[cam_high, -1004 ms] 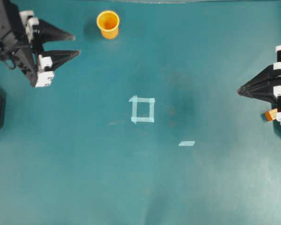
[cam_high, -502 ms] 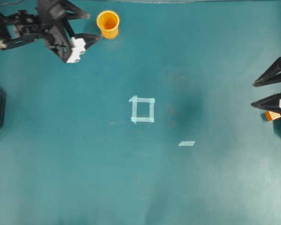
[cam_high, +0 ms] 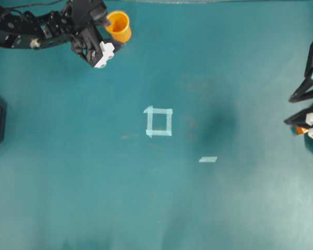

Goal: Hold the block with right arm and the cup with left arm, then put the block into the cup.
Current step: 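Move the left gripper toward the orange cup and open it around the rim, then close the left gripper on the orange cup and lift it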

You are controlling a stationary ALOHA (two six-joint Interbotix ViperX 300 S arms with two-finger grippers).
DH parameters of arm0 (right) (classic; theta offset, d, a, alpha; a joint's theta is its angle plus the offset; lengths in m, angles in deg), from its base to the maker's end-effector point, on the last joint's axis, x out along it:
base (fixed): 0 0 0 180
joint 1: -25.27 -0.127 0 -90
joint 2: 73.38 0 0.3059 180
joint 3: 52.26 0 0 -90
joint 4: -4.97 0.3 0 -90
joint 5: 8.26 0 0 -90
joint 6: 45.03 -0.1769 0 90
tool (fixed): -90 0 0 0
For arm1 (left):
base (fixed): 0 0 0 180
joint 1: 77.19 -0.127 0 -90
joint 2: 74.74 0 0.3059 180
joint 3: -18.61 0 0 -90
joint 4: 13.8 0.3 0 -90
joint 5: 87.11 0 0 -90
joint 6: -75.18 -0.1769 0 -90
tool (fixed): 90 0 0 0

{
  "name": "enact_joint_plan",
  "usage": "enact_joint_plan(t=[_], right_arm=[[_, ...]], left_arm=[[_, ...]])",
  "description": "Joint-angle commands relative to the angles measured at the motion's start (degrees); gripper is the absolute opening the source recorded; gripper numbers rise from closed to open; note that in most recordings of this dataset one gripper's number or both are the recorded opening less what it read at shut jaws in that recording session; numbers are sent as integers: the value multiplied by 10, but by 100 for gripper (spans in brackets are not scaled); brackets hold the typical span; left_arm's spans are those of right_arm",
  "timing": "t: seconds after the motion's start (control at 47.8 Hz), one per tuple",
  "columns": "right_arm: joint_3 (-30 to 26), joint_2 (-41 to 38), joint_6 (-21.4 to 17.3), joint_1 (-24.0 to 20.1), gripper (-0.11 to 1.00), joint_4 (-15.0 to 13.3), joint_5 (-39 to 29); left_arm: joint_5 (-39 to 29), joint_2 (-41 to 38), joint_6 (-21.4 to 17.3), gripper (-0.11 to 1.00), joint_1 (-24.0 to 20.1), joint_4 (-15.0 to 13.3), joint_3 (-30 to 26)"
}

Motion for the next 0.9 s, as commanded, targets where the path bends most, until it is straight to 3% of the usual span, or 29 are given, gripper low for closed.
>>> enact_joint_plan(t=[0.0, 0.397, 0.69, 0.879], right_arm=[[-17, -2, 0, -10, 64, 2, 1], [-15, -18, -2, -19, 64, 1, 1], [-14, -28, 1, -19, 64, -1, 1], [-12, -29, 4, -19, 64, -2, -12]], left_arm=[[5, 12, -1, 88, -9, 1, -12], [4, 57, -3, 88, 26, 1, -11], [7, 56, -3, 88, -33, 0, 3], [8, 32, -3, 88, -37, 1, -1]])
